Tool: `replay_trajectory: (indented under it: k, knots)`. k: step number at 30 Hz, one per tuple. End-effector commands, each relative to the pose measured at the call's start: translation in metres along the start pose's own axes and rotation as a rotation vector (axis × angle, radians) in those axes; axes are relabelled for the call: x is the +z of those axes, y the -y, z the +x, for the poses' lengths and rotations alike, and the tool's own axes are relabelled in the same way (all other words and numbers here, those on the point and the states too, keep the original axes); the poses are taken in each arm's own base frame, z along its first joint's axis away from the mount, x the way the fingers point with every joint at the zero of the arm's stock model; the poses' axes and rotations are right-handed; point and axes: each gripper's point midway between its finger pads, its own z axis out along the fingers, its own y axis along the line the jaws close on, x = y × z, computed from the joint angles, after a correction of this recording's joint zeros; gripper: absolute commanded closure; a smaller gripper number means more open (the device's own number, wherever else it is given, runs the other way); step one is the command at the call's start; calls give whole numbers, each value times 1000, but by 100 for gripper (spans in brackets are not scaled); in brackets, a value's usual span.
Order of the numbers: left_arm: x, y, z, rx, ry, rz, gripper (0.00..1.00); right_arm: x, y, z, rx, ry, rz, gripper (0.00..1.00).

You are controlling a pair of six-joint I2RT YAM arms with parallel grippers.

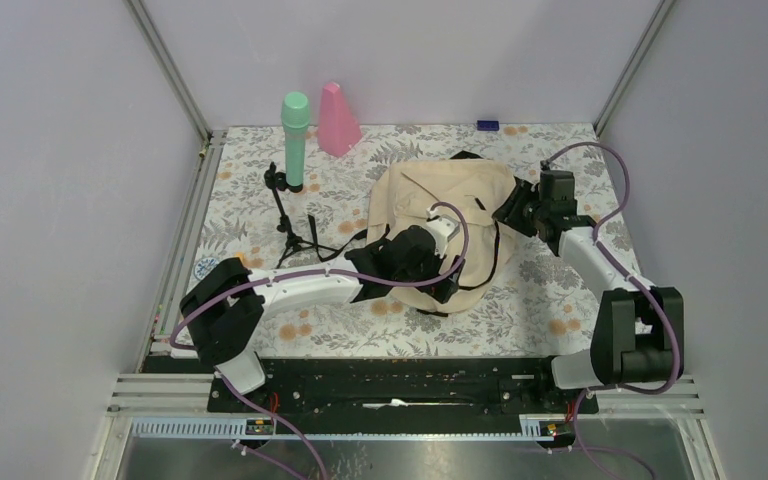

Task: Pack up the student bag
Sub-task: Zip the student bag at the center of the board.

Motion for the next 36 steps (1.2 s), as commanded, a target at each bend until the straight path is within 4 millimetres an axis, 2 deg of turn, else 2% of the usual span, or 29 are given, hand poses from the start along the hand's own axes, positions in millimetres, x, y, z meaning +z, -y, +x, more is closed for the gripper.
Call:
replay_trajectory:
  k: [1, 4, 10, 15, 21, 24, 28, 36]
  knots:
    - [-8, -8, -12, -15, 44, -44, 5, -15, 9, 0, 1, 40, 28, 50]
    - [-9, -10, -9, -25, 30, -46, 5, -24, 21, 1, 47, 56, 49, 48]
    - [-15, -13, -10, -43, 41, -52, 4, -37, 24, 4, 13, 87, 45, 43]
    - [-18, -17, -14, -61, 50, -51, 4, -35, -5, 10, -107, 40, -143, 43]
    - [-20, -22, -15, -76, 56, -57, 4, -21, 7, 2, -179, 17, -79, 43]
    - [-21, -23, -14, -93, 58, -57, 4, -14, 0, -8, -197, 24, -106, 48]
    - [-24, -25, -14, -105, 61, -61, 4, -4, -7, -16, -222, 19, -135, 49]
    - [-24, -28, -14, -107, 61, -67, 4, 12, -12, -13, -263, -31, -148, 52]
